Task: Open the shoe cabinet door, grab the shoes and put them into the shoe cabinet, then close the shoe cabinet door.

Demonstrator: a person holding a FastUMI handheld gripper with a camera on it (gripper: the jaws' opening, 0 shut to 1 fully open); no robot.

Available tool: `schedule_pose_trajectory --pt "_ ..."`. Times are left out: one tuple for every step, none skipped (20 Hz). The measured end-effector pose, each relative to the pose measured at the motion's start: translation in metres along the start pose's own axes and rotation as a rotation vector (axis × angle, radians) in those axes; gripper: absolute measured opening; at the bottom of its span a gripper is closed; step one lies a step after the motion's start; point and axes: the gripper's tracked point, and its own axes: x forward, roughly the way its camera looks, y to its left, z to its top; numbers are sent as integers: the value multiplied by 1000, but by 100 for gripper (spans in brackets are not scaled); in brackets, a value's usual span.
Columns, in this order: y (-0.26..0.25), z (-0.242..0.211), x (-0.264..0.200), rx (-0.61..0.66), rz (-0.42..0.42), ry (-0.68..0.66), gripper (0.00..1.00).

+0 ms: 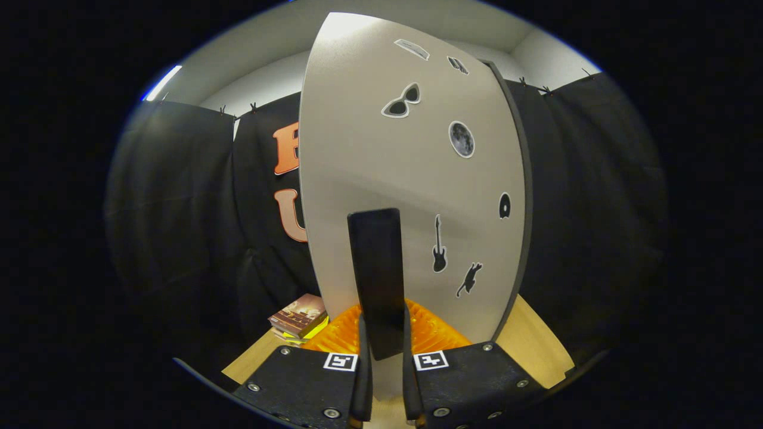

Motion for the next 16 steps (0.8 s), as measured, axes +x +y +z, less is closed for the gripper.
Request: schedule_pose_trajectory --pt "-6 0 -6 -14 -12 4 20" --pt "-14 -1 -13 -16 -25 8 20" --pt "-21 -2 -19 -9 -40 11 20" --pt "-28 -1 -24 1 -58 8 20" --pt "-36 -1 -27 8 -81 2 20" --pt "-43 0 -31 2 -112 -7 19" --pt "-52 -1 -34 -9 -141 -11 19" --pt "-60 0 -37 -18 -164 -17 17" --pt "-68 0 -40 -20 -179 -20 16" --pt "-75 1 -43 -6 -191 -22 15" --pt "-81 1 -45 13 -204 -25 14" --pt "-88 0 -47 31 -221 -27 13" --pt "-94 -1 -51 43 -241 -32 11" --pt "-102 -1 -52 52 -265 -35 9" --pt "-110 -4 -53 55 -287 -25 8" --pt "-118 -10 -55 57 -309 -8 6"
